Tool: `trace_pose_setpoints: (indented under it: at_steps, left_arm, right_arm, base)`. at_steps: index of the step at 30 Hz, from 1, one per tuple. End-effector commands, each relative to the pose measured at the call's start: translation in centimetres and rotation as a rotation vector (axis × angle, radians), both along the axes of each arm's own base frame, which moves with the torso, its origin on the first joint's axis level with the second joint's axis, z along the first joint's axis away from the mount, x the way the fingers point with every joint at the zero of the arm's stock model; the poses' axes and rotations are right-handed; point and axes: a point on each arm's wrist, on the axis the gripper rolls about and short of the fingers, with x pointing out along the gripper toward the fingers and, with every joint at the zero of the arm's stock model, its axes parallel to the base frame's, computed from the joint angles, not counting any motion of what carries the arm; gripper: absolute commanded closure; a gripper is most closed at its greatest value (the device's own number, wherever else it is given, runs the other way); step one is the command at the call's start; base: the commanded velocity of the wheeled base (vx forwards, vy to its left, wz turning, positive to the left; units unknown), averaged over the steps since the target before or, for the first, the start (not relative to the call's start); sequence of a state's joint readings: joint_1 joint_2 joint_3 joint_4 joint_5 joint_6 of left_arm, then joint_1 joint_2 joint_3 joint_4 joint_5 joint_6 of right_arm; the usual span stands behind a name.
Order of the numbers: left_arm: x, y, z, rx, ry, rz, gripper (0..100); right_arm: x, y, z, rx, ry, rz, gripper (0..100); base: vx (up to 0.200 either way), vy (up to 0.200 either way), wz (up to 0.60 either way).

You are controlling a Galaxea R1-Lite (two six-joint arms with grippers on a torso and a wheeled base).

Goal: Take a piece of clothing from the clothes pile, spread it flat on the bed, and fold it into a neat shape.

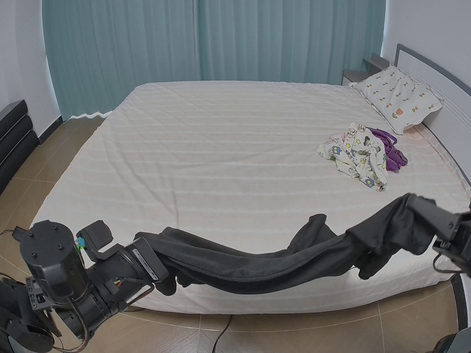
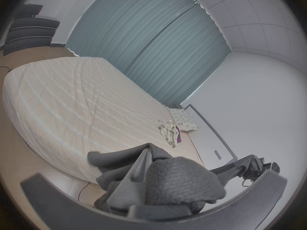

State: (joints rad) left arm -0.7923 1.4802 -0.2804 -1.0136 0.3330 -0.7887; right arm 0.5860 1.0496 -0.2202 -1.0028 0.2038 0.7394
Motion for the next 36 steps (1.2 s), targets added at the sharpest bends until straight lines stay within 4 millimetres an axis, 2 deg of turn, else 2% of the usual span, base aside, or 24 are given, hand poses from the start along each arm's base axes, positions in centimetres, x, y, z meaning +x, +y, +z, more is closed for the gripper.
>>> trace_pose_setpoints:
  at_steps: [1,5,6,7,10,14,19,22,26,27,30,31,35,36]
  left_arm:
    - [0.5,0.8,3.9,-0.082,-0.096,0.057,100]
    - [1.5,0.7,5.7,-0.094,-0.11,0.084,100]
    - [1.5,0.7,5.7,-0.094,-0.11,0.084,100]
    - [1.9,0.4,6.1,-0.079,-0.093,0.087,100]
    - [2.4,0.0,6.0,-0.055,-0.059,0.085,100]
    - [3.8,-0.7,4.5,-0.009,-0.012,0.107,100]
    - [6.4,-1.3,2.9,0.028,0.034,0.153,100]
    - [7.3,-1.5,2.6,0.033,0.045,0.158,100]
    - [8.2,-2.1,2.1,0.044,0.057,0.158,100]
    - [9.0,-2.6,1.7,0.055,0.065,0.159,100]
    - [10.0,-2.9,1.4,0.059,0.073,0.17,100]
    - [11.0,-3.1,1.1,0.062,0.077,0.185,100]
    - [12.5,-2.9,0.9,0.063,0.077,0.214,100]
    - [13.6,-2.8,0.4,0.071,0.087,0.235,100]
  right_arm:
    - [-1.9,-1.9,8.4,0.136,-0.161,-0.03,100]
    - [-0.1,-2.1,12.7,0.198,-0.157,-0.053,100]
    - [0.1,-2.1,12.8,0.197,-0.157,-0.054,100]
    - [2.3,-2.3,13.4,0.174,-0.123,-0.079,100]
    - [6.6,-2.4,12.3,0.12,-0.042,-0.12,100]
    - [11.7,-2.6,11.2,0.097,0.021,-0.177,100]
    - [16.4,-2.3,10.0,0.07,0.04,-0.211,100]
    - [18.1,-2.1,9.3,0.049,0.055,-0.215,100]
    - [19.6,-2.2,8.3,0.014,0.062,-0.234,100]
    - [20.4,-2.4,7.8,-0.006,0.066,-0.248,100]
    - [21.1,-2.5,7.8,-0.015,0.058,-0.257,100]
    - [21.7,-2.9,7.9,-0.016,0.051,-0.271,100]
    - [22.7,-2.8,7.6,-0.02,0.058,-0.273,100]
    - [23.4,-2.7,7.1,-0.027,0.069,-0.275,100]
  base:
    - [0.0,0.0,0.0]
    - [0.0,0.0,0.0]
    - [0.0,0.0,0.0]
    - [0.0,0.0,0.0]
    - [0.0,0.0,0.0]
    - [0.0,0.0,0.0]
    - [0.0,0.0,0.0]
    - [0.0,0.0,0.0]
    - [0.2,0.0,0.0]
    - [0.2,0.0,0.0]
    - [0.2,0.0,0.0]
    - [0.2,0.0,0.0]
    - [0.2,0.0,0.0]
    - [0.2,0.0,0.0]
